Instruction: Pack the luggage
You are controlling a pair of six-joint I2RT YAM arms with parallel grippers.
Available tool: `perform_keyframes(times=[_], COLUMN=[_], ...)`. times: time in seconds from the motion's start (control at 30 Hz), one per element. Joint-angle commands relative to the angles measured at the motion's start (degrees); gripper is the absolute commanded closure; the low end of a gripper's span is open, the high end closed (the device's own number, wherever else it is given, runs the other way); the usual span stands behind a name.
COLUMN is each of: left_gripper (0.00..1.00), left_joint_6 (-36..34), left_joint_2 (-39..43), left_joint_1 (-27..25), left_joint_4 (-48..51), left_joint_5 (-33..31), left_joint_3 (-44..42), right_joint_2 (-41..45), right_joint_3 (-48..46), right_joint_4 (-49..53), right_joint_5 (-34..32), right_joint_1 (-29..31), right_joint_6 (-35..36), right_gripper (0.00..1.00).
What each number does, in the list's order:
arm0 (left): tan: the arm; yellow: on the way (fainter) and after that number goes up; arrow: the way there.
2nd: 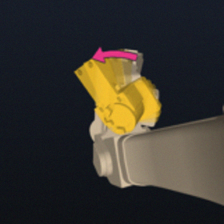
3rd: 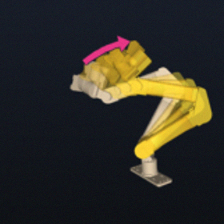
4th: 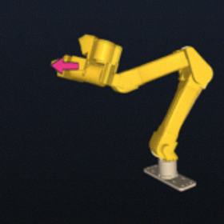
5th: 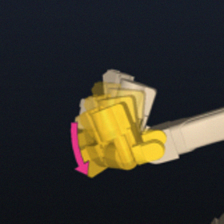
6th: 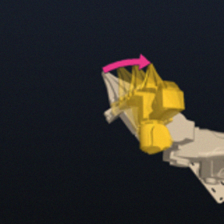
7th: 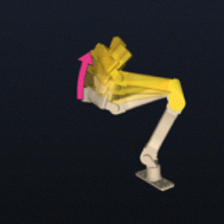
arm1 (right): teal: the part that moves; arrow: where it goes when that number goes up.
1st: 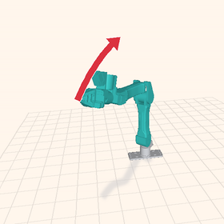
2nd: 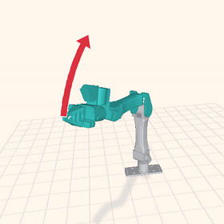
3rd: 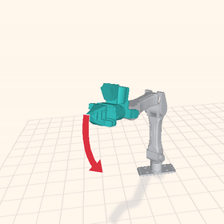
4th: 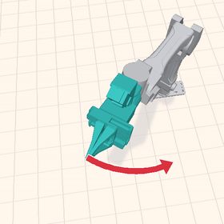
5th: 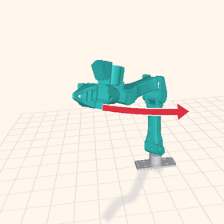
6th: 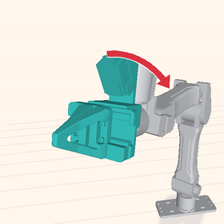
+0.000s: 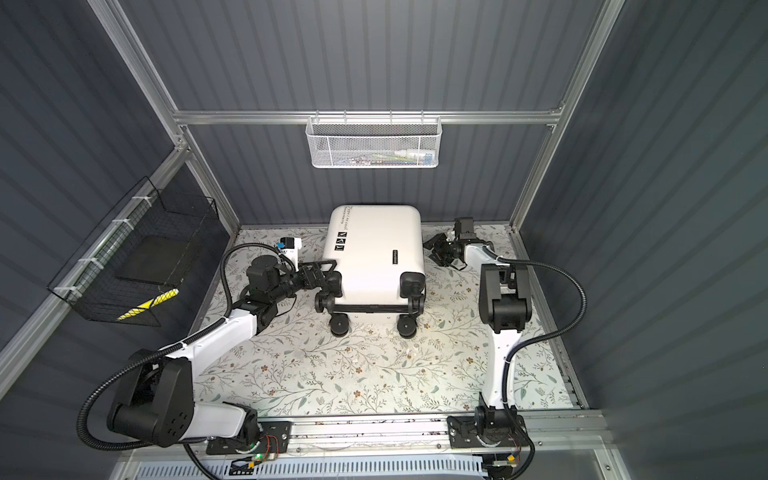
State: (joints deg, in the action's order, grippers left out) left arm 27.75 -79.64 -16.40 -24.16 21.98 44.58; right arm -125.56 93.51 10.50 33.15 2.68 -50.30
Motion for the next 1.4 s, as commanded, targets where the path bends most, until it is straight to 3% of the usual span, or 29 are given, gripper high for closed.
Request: perform_keyframes(times=[0.0, 0.23, 0.57, 0.97, 1.17, 1.37], left_gripper=[0.0, 0.0, 0.0, 0.0, 0.0, 0.0], left_joint_6=[0.8, 2.2, 4.1, 16.5, 13.9, 4.6], left_joint_2=[0.9, 5.6, 10.4, 15.3, 18.5, 21.9], left_joint_1=[0.6, 0.6, 0.6, 0.5, 0.5, 0.6], left_joint_4=[-1.0, -0.6, 6.0, 6.9, 11.0, 17.8], left_joint_5=[-0.6, -2.7, -12.6, -23.4, -26.8, -24.8], left_joint_3=[-1.0, -2.4, -3.0, -5.1, -5.6, -3.8], right_joint_2=[4.7, 19.0, 41.4, 68.6, 76.5, 78.6], right_joint_3=[0.0, -9.0, -26.9, -44.9, -49.8, -53.0], right_joint_4=[3.5, 7.3, 8.7, 14.3, 15.5, 13.8], right_joint_5=[2.7, 0.1, -5.5, -22.3, -25.8, -23.8], right_joint_1=[-0.1, -3.6, -3.5, 8.2, 12.7, 14.0], right_joint_6=[2.9, 7.3, 11.9, 17.8, 20.4, 25.1], right_gripper=[0.36, 0.19, 0.13, 0.08, 0.01, 0.01])
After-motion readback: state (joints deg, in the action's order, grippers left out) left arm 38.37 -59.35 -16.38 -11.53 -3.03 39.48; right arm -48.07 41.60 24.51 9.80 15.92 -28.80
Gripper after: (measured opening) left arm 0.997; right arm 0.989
